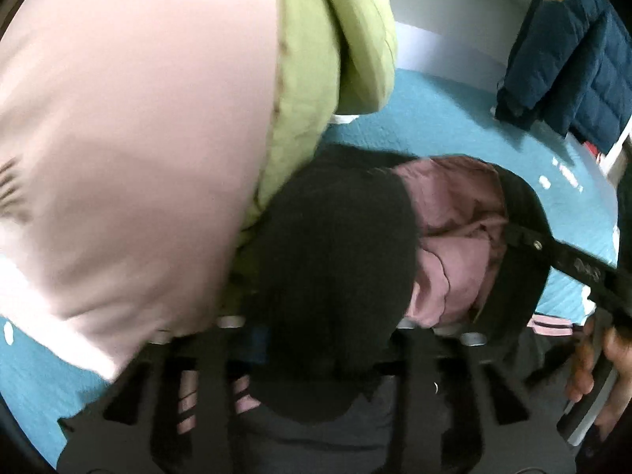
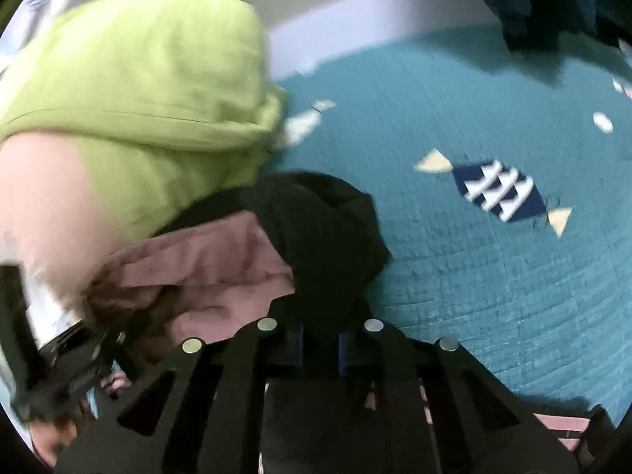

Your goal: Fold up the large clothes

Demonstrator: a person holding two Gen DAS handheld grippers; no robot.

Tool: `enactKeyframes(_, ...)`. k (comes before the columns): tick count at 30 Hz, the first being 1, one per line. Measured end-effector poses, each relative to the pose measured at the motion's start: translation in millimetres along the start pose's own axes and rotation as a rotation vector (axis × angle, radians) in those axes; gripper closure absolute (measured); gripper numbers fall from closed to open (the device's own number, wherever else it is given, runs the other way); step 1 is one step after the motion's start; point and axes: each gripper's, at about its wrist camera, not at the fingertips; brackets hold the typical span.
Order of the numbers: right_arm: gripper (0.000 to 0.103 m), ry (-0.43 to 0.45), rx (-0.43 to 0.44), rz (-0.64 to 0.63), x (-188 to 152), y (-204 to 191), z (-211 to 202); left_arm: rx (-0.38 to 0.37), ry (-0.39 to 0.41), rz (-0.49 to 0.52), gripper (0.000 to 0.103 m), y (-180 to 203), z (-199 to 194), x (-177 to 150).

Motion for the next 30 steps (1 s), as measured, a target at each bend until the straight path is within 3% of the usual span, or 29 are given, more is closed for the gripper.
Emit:
enactKeyframes(4, 0.093, 0.076, 0.016, -0.082, -17.8, -15.6, -42.7, -0.048, 0.060, -0.008, 0.082, -3.4, -35.5, -19.5)
enactKeyframes(9, 0.092, 0.201, 0.061, -0.217, -73.9, -29.2, -116.5, -0.126, 0.190, -0.050, 0.081, -22.4, -100.8, -82.5)
enactKeyframes(12, 0.085, 0.220, 0.032, -0.299, -130.7, -27.2, -146.4, -0.145, 0.183, -0.068, 0.064, -34.8, -124.5, -142.4)
enactKeyframes(14, 0.077, 0.176, -0.003, -0.290, -166.5, -16.9, -149.9, -0.165, 0.139, -0.075, 0.058, -38.9, -128.4, -170.7)
enactKeyframes(17, 0.074, 0.076, 0.000, -0.203, -206.1, 4.0, -146.1, -0.153, 0.071, -0.076, 0.052, -40.6, -134.6, -214.5)
enactKeyframes(19, 0.071, 0.060, 0.002, -0.125, -220.1, 17.9, -153.0, -0.173, 0.057, -0.088, 0.030, -44.9, -137.5, -225.8)
enactKeyframes(21, 0.059, 0.080, 0.012, -0.062, -217.9, 27.0, -164.6, -0.163, 0.070, -0.072, 0.029, -46.5, -151.0, -230.7)
enactKeyframes(24, 0.052, 0.163, 0.024, -0.028, -194.3, 24.1, -187.8, -0.135, 0.116, -0.041, 0.023, -49.1, -170.1, -220.7)
enactKeyframes(27, 0.039, 0.214, 0.014, -0.025, -151.6, 11.4, -186.9, -0.110, 0.180, -0.030, 0.014, -49.5, -175.4, -185.7)
enactKeyframes(30, 0.037, 0.150, 0.030, 0.048, -97.2, 8.1, -149.2, -0.059, 0.174, -0.043, 0.013, -47.5, -153.3, -136.3)
Point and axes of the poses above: each gripper's, at about its wrist camera, not at the fingertips, and z roughly the way its jaws point, y to its right, x to its top, and after that the axes turned 1 degree about z, right-handed
